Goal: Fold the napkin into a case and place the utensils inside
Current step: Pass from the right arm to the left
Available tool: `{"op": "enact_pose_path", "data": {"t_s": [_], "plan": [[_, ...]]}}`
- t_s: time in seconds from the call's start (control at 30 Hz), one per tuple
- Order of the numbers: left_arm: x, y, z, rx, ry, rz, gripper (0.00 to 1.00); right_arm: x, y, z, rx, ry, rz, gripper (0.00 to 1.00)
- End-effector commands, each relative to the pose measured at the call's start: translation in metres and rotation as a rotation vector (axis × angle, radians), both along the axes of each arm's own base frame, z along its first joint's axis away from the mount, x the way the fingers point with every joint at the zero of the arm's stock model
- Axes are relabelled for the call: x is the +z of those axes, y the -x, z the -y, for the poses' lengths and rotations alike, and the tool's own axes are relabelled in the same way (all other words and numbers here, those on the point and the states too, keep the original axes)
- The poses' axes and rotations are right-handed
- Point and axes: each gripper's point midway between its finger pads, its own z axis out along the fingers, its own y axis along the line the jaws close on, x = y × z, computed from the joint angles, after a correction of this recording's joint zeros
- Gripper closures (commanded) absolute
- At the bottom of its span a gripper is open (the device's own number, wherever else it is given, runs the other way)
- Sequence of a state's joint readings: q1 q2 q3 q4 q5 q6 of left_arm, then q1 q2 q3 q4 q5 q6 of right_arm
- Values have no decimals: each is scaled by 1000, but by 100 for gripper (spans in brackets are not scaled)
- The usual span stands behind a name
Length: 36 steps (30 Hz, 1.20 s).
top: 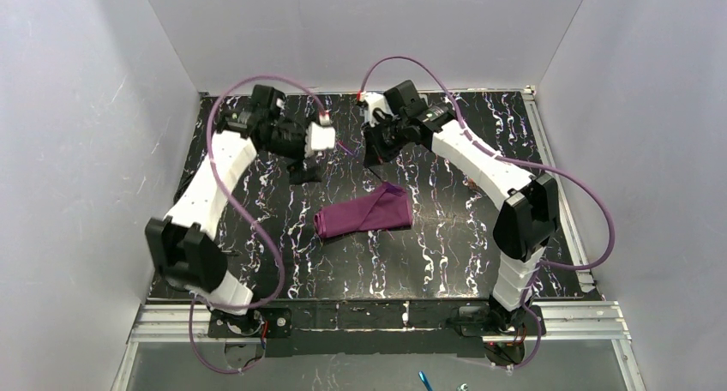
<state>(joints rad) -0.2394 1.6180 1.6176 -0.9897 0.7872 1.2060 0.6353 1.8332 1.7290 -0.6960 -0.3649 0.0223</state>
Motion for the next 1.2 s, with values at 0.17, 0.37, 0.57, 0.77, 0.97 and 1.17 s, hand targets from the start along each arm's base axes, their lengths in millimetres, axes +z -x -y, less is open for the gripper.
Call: {"op": "enact_pose_path", "data": {"t_s": [0.17, 0.37, 0.57, 0.77, 0.97, 1.17], "plan": [[15, 8, 14, -278, -133, 717, 4, 30, 38, -36, 159, -106, -74, 99], [16, 11, 11, -325, -181, 883, 30, 43, 52, -47, 202, -216, -120, 99], [13, 1, 13, -320, -215, 1015, 44, 44, 66, -56, 251, -232, -155, 99], [14, 0, 14, -318, -223, 1039, 74, 48, 69, -63, 257, -254, -164, 99], [21, -11, 12, -279, -265, 1127, 100, 43, 65, -68, 238, -246, -172, 99], [34, -29, 4, -179, -342, 1256, 100, 49, 27, -56, 32, -272, -181, 29]]}}
